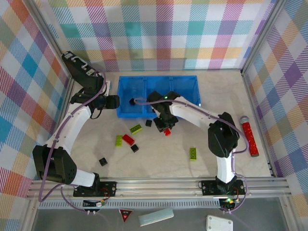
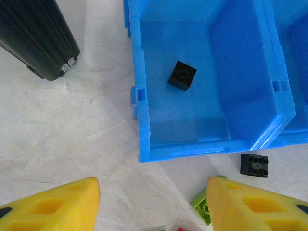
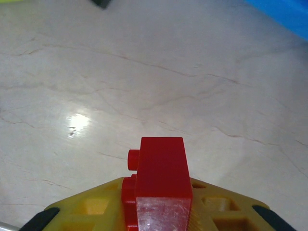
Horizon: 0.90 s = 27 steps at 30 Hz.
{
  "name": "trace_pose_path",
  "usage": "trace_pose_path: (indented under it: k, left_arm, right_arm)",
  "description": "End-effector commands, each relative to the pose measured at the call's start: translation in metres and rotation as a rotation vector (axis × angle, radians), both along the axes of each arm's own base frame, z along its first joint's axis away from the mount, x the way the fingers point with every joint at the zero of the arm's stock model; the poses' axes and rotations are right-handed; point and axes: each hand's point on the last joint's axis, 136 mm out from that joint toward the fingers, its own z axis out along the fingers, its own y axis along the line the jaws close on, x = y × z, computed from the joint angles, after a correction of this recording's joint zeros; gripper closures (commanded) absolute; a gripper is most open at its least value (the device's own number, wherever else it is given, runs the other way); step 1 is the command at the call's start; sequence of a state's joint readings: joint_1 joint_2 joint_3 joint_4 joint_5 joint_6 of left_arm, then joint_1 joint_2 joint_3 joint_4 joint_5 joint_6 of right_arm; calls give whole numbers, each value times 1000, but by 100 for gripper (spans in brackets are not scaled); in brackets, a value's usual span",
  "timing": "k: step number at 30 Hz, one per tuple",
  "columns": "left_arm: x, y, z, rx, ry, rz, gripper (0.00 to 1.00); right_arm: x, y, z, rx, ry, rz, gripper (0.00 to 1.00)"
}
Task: Sort the legos into containers by color
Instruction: Pick up the lego from the center of the table, then place the lego in the container.
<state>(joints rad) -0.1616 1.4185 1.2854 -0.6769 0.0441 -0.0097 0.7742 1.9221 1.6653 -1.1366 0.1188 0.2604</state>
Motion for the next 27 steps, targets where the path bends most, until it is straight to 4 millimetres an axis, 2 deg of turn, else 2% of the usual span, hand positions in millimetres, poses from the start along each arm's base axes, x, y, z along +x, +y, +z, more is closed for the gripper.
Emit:
trace_pose_path:
  k: [1, 7, 15, 20, 27]
  left_arm:
    - [0, 1, 1, -6, -4, -4, 40]
    - [1, 1, -1, -10, 0, -5, 40]
    - [0, 2, -1, -4, -3, -1, 40]
    - [1, 1, -2, -6, 2, -2, 40]
    - [1, 2, -3, -4, 2, -2, 40]
  right_arm:
    - [4, -25, 11, 3, 19, -52, 68]
    - [47, -57, 30, 81, -24, -184, 68]
    - [106, -73, 41, 198, -43, -317, 69]
    - [135, -72, 34, 244, -42, -356, 69]
    - [166, -74, 11, 278, -9, -406, 69]
